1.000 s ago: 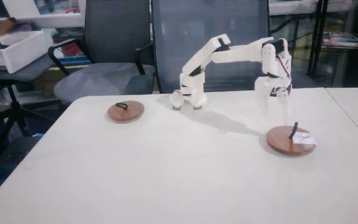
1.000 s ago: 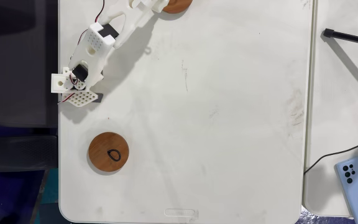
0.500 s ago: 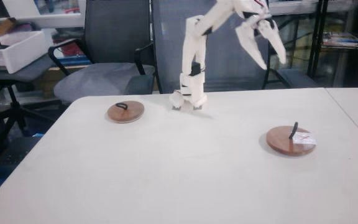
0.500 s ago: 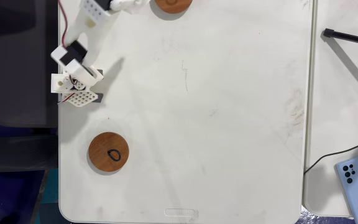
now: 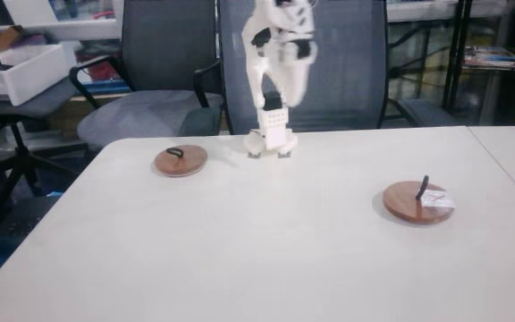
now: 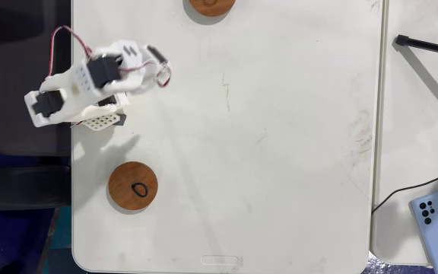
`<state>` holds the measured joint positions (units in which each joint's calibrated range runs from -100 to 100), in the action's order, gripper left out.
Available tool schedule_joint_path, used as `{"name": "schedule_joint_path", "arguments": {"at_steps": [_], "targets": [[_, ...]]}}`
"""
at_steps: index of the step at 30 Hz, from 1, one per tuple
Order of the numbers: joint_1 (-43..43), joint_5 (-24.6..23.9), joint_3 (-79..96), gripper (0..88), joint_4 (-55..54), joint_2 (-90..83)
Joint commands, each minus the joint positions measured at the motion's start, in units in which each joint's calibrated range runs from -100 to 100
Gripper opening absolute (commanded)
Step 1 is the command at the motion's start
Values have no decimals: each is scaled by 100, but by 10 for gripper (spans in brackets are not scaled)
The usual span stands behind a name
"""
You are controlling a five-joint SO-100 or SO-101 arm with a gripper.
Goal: Pick the lid with the red cross and place it on the side.
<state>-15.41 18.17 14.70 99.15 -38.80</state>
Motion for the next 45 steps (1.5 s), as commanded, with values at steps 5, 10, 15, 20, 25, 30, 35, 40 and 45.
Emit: {"name": "schedule_joint_path", "arguments": {"at_steps": [5, 10, 15, 20, 25, 30, 35, 40, 45], "targets": [[1271, 496, 2393, 10, -1659, -2856], [1301, 501, 5058, 9, -2651, -4927], [1316, 506, 6871, 9, -2771, -6120], [1323, 491, 7497, 12, -3036, -6120], [1331, 496, 7986, 17, -3053, -6120], [1338, 486, 7995, 16, -3036, -6120], [1323, 540, 7995, 13, -3036, -6120], [1338, 545, 8004, 14, -3044, -6120], [1338, 545, 8004, 14, -3044, -6120]]}}
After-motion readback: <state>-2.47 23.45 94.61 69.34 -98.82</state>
